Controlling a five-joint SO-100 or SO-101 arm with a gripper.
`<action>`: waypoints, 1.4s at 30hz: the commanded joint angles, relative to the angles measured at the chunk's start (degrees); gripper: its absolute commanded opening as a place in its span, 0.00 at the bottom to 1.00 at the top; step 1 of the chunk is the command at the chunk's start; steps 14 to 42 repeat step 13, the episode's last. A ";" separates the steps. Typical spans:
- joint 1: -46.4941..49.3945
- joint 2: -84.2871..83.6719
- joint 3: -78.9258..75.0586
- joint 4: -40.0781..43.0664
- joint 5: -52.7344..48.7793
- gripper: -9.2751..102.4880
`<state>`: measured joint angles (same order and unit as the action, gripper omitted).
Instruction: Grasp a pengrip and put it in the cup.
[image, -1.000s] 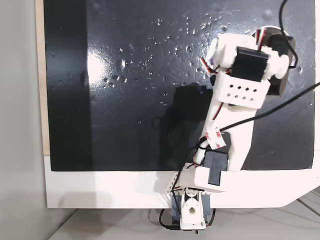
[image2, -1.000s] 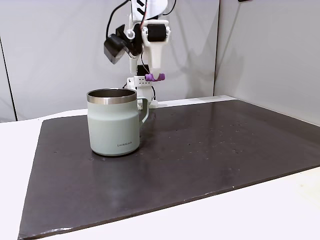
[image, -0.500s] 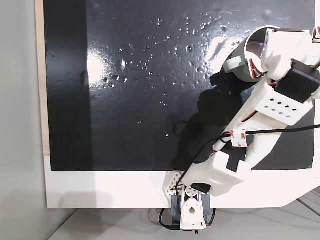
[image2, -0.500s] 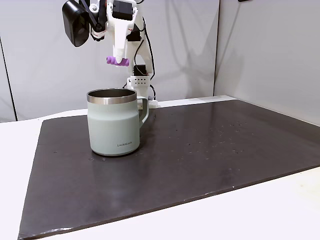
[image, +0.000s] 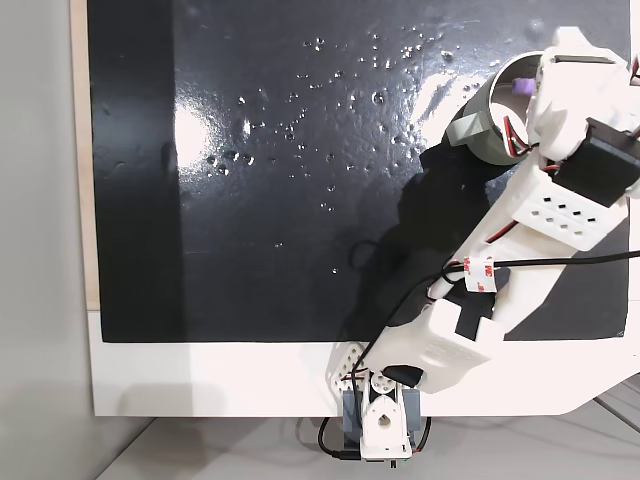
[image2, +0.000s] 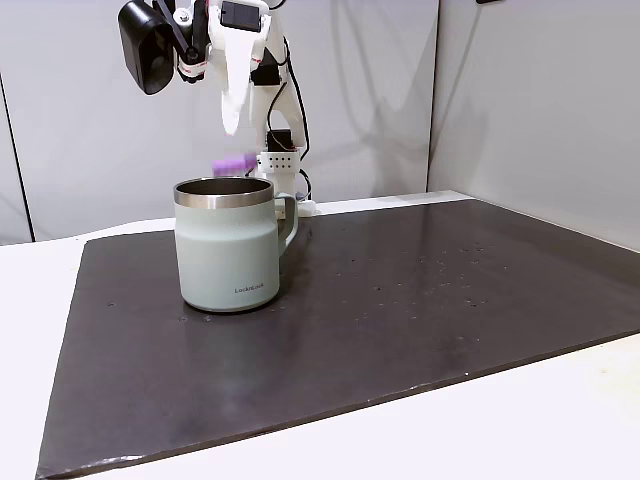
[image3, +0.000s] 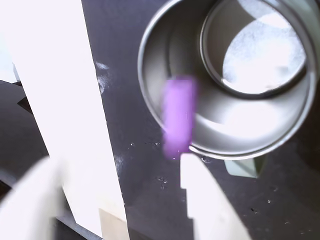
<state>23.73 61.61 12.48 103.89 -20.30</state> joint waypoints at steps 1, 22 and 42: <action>0.18 4.04 1.32 0.62 0.97 0.47; 0.00 5.01 2.02 0.62 0.97 0.46; 0.00 5.01 2.02 0.62 0.97 0.46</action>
